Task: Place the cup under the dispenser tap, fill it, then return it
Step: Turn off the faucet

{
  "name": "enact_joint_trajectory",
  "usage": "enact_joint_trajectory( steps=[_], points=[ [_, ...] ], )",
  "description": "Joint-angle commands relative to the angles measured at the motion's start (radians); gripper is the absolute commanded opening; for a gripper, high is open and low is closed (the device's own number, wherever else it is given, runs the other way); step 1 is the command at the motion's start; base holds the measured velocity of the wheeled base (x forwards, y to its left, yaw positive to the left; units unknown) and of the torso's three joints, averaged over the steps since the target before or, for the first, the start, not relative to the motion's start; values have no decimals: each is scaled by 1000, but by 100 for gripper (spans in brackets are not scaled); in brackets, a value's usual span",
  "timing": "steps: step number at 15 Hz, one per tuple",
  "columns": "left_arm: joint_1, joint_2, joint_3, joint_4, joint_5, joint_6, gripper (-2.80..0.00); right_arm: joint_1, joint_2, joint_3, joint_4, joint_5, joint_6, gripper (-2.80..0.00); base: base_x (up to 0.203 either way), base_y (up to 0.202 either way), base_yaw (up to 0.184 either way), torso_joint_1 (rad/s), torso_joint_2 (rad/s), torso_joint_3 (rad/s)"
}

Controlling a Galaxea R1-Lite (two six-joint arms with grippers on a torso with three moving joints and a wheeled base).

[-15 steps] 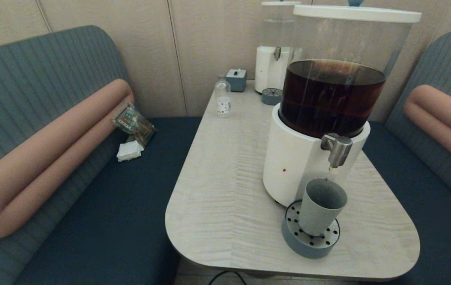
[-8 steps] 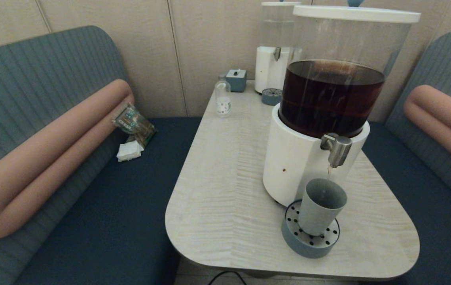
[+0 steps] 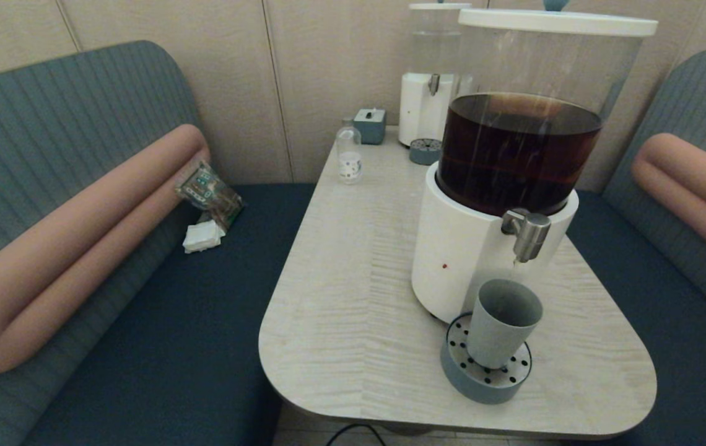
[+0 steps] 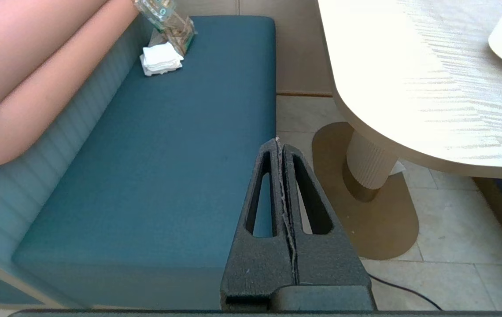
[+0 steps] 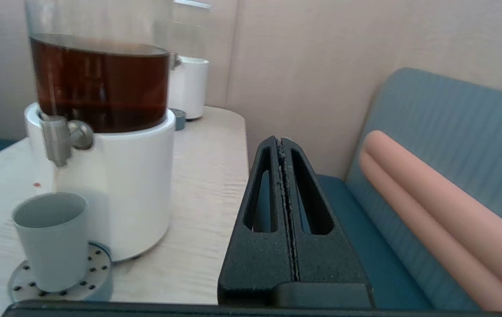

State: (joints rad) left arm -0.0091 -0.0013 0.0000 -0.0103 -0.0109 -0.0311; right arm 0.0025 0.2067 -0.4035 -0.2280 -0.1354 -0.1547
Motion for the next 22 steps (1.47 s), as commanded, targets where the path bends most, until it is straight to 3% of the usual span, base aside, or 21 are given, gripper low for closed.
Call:
enact_joint_trajectory(
  steps=[1,8,13,22],
  points=[
    [0,0,2,0,0,0,-280,-4,-60,46,-23,-11,-3,-280,0,0,0,0,0,0],
    [0,0,2,0,0,-1,-280,2,-208,255,-43,-18,-36,-280,0,0,0,0,0,0],
    [0,0,2,0,0,-1,-280,2,-210,404,-131,-20,-32,-280,0,0,0,0,0,0],
    [0,0,2,0,0,-1,-280,2,-210,405,-63,-18,-29,-280,0,0,0,0,0,0]
  ],
)
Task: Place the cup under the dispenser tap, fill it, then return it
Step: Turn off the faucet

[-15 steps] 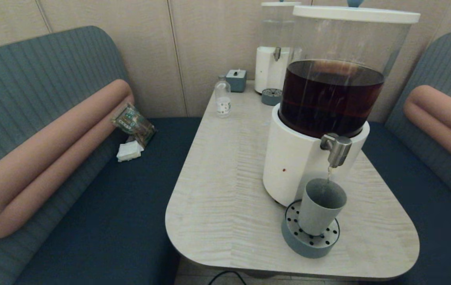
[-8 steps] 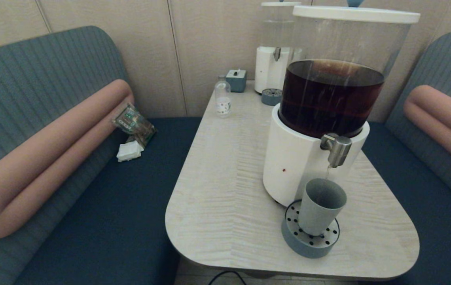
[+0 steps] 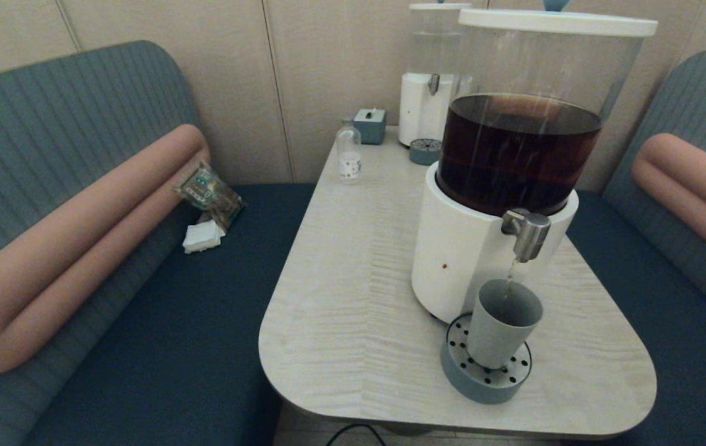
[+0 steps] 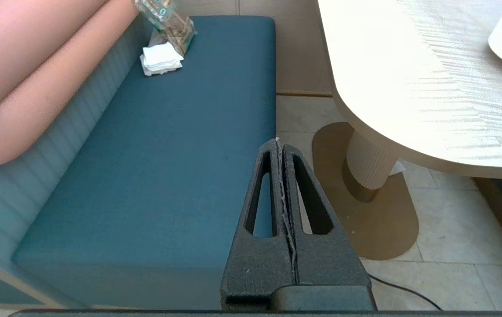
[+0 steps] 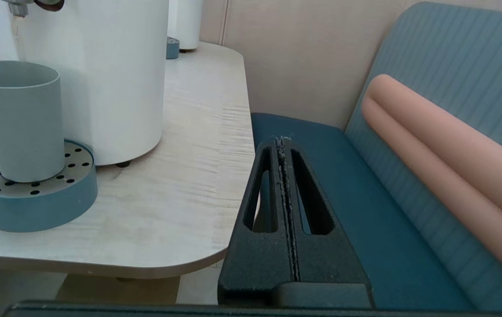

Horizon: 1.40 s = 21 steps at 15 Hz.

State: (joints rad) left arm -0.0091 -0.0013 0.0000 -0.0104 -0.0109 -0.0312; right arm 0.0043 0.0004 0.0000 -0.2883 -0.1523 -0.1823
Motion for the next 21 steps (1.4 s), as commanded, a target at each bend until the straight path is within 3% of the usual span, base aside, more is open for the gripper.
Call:
enact_joint_trajectory(
  steps=[1,10,18,21],
  points=[
    [0,0,2,0,0,1,-280,0,-3,2,6,0,-2,-280,0,0,0,0,0,0],
    [0,0,2,0,0,-1,-280,0,-3,2,129,0,5,-280,0,0,0,0,0,0],
    [0,0,2,0,0,-1,-280,0,-2,0,143,20,29,-280,0,0,0,0,0,0],
    [0,0,2,0,0,0,-280,0,-2,0,185,117,36,-280,0,0,0,0,0,0]
  ],
)
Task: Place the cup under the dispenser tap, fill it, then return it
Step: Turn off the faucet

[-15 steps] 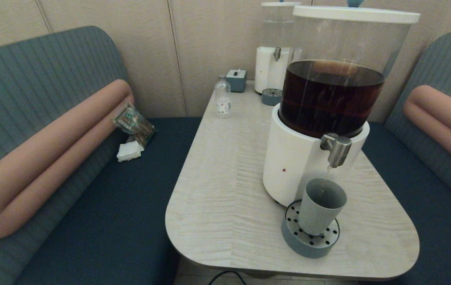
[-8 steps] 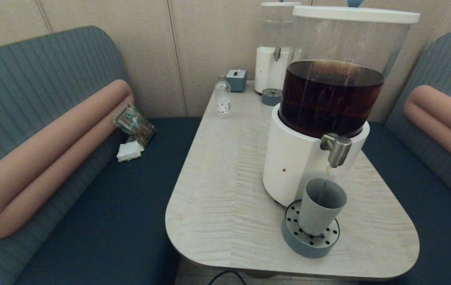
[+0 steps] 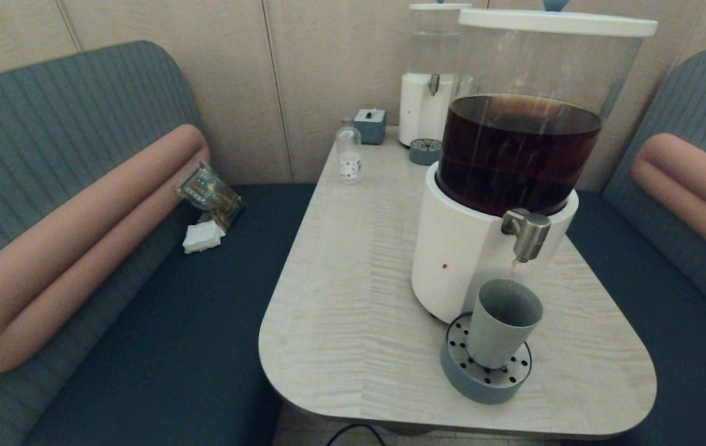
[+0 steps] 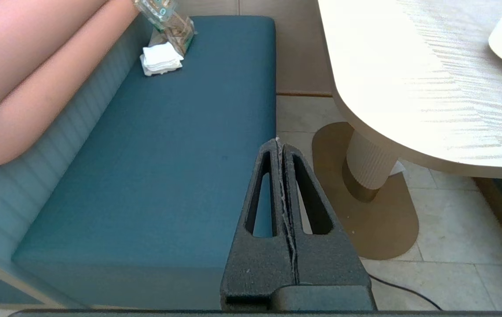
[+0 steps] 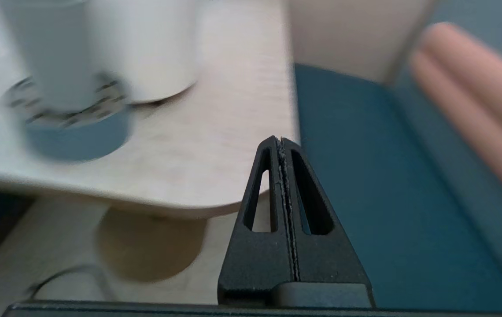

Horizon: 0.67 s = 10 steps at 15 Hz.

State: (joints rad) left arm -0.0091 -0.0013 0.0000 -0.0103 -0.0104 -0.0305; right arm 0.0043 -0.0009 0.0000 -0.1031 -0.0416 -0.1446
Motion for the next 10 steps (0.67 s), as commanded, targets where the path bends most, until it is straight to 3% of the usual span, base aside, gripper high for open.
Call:
enact_joint_trajectory(
  steps=[1,10],
  points=[
    [0,0,2,0,0,-2,-280,0,-1,1,19,20,3,-280,0,0,0,0,0,0],
    [0,0,2,0,0,-2,-280,0,-1,2,35,55,-4,-280,0,0,0,0,0,0]
  ],
)
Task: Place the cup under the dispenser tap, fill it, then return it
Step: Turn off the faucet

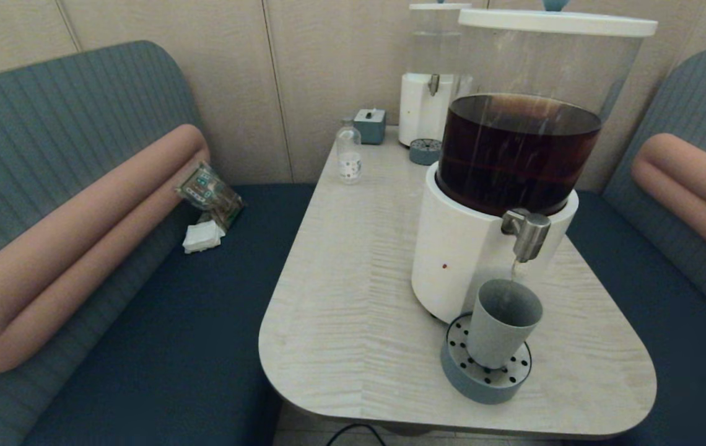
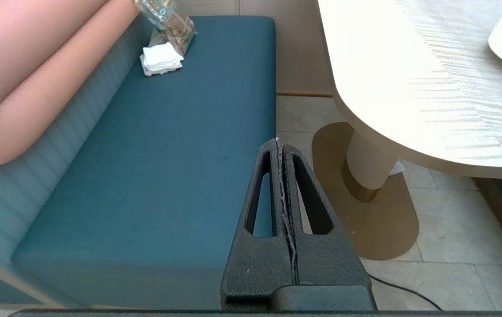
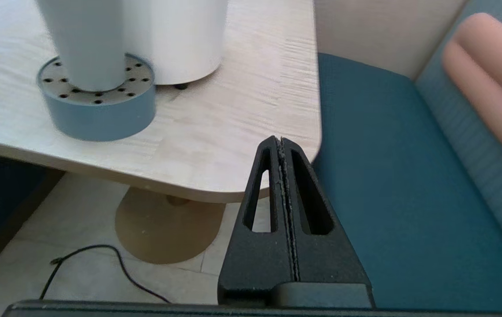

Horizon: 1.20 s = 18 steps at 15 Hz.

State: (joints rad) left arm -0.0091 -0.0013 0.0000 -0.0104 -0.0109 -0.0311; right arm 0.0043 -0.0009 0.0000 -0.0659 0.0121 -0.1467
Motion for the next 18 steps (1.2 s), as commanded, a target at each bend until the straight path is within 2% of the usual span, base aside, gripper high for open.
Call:
enact_joint_trajectory(
  steps=[1,3,9,18],
  points=[
    [0,0,2,0,0,-1,-280,0,-1,2,12,17,1,-280,0,0,0,0,0,0],
    [0,0,2,0,0,-1,-280,0,-2,0,68,17,5,-280,0,0,0,0,0,0],
    [0,0,2,0,0,-1,-280,0,-2,2,61,5,69,-280,0,0,0,0,0,0],
    [0,0,2,0,0,-1,-280,0,-2,2,61,6,78,-280,0,0,0,0,0,0]
  ],
)
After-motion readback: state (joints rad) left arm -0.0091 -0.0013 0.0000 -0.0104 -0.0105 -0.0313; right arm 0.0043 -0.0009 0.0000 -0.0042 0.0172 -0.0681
